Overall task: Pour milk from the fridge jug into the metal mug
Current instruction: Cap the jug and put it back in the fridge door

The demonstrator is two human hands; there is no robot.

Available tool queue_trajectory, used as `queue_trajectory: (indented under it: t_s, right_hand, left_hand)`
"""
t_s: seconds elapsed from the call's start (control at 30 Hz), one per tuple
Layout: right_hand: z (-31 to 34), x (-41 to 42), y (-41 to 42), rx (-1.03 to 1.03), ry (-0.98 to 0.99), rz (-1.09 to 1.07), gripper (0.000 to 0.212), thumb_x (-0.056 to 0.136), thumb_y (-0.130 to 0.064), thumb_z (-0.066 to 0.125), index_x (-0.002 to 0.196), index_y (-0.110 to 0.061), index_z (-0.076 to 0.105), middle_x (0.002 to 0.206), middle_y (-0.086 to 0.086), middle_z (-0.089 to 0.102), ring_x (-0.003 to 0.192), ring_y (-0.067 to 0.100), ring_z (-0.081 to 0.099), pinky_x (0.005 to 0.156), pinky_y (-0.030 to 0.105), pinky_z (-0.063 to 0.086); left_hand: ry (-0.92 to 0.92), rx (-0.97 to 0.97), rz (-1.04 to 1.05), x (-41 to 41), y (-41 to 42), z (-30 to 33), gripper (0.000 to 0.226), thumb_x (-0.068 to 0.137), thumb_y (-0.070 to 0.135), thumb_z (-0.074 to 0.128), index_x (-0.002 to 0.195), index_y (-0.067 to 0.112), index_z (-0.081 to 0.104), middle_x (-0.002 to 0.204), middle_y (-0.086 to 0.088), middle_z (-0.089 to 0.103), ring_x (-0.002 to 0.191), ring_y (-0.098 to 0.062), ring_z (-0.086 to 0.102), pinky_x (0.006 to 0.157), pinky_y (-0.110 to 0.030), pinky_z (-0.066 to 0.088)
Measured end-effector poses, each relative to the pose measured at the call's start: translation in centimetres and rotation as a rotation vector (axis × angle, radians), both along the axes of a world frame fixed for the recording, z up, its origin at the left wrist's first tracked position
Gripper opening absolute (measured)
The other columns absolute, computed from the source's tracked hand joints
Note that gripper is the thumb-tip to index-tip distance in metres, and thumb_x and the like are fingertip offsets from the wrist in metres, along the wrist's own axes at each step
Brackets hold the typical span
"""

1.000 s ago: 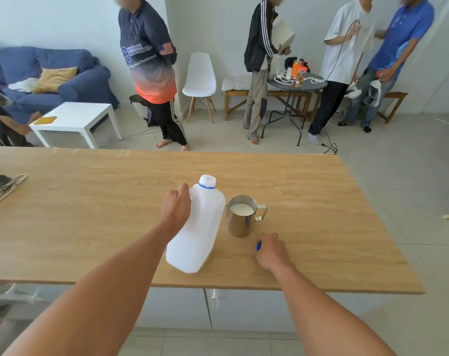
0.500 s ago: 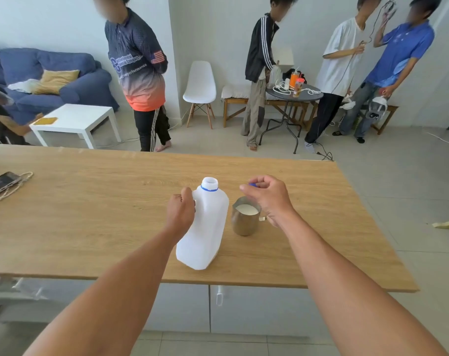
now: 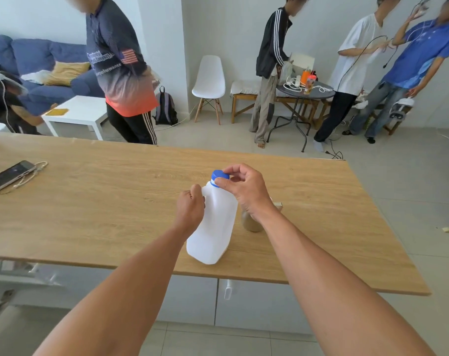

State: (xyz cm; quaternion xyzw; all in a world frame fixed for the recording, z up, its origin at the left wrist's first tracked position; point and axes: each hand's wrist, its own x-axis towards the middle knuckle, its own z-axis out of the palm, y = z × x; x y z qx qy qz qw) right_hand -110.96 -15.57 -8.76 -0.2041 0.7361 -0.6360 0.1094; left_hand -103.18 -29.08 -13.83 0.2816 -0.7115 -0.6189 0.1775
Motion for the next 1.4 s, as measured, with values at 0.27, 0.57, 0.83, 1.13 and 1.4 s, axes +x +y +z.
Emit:
queue_trajectory:
  t_s: [0.27, 0.57, 0.83, 1.13, 1.4]
  right_hand:
    - [1.9, -1.5, 0.3, 0.188, 0.117, 0.187, 0.015, 0.087, -0.006, 0.082, 0.099, -0.007, 0.073, 0.107, 0.01, 0.077, 0.088, 0.012, 0.068, 0.088, 0.031, 0.055]
    - [4.4, -2.9, 0.9, 0.518, 0.253, 0.325, 0.011, 0.094, -0.013, 0.071, 0.104, -0.017, 0.075, 0.106, 0.002, 0.078, 0.101, 0.021, 0.072, 0.094, 0.037, 0.055]
    - [4.7, -2.2, 0.1, 0.741, 0.424, 0.259, 0.03, 0.097, -0.051, 0.062, 0.11, -0.027, 0.073, 0.107, -0.004, 0.066, 0.095, 0.016, 0.059, 0.076, 0.033, 0.046]
    - [5.9, -3.4, 0.7, 0.942, 0.319, 0.325, 0.04, 0.089, -0.05, 0.068, 0.09, -0.011, 0.059, 0.086, 0.004, 0.06, 0.074, 0.023, 0.053, 0.067, 0.035, 0.041]
    - [5.2, -3.3, 1.4, 0.889, 0.361, 0.36, 0.044, 0.092, -0.054, 0.064, 0.113, -0.015, 0.067, 0.11, 0.004, 0.067, 0.091, 0.022, 0.061, 0.081, 0.038, 0.052]
  left_hand:
    - [-0.001, -0.035, 0.0, 0.0, -0.3, -0.2, 0.036, 0.098, 0.022, 0.033, 0.063, 0.019, 0.024, 0.057, 0.001, 0.029, 0.062, -0.021, 0.025, 0.055, -0.034, 0.021]
    - [-0.012, -0.11, -0.005, -0.2, -0.1, -0.2, 0.031, 0.096, 0.026, 0.032, 0.067, 0.014, 0.033, 0.063, -0.005, 0.036, 0.065, -0.022, 0.03, 0.057, -0.036, 0.024]
    - [-0.019, -0.196, -0.022, -0.3, 0.6, -0.1, 0.032, 0.091, 0.032, 0.029, 0.065, 0.013, 0.034, 0.064, -0.007, 0.039, 0.064, -0.022, 0.032, 0.059, -0.038, 0.027]
    - [0.001, -0.238, -0.032, -0.4, 1.2, 0.3, 0.03, 0.092, 0.026, 0.029, 0.068, 0.01, 0.035, 0.066, -0.011, 0.037, 0.064, -0.021, 0.029, 0.057, -0.036, 0.024]
    - [0.004, -0.292, 0.006, -0.4, 1.9, 0.4, 0.029, 0.089, 0.029, 0.029, 0.066, 0.011, 0.03, 0.064, -0.01, 0.032, 0.062, -0.021, 0.026, 0.056, -0.039, 0.023]
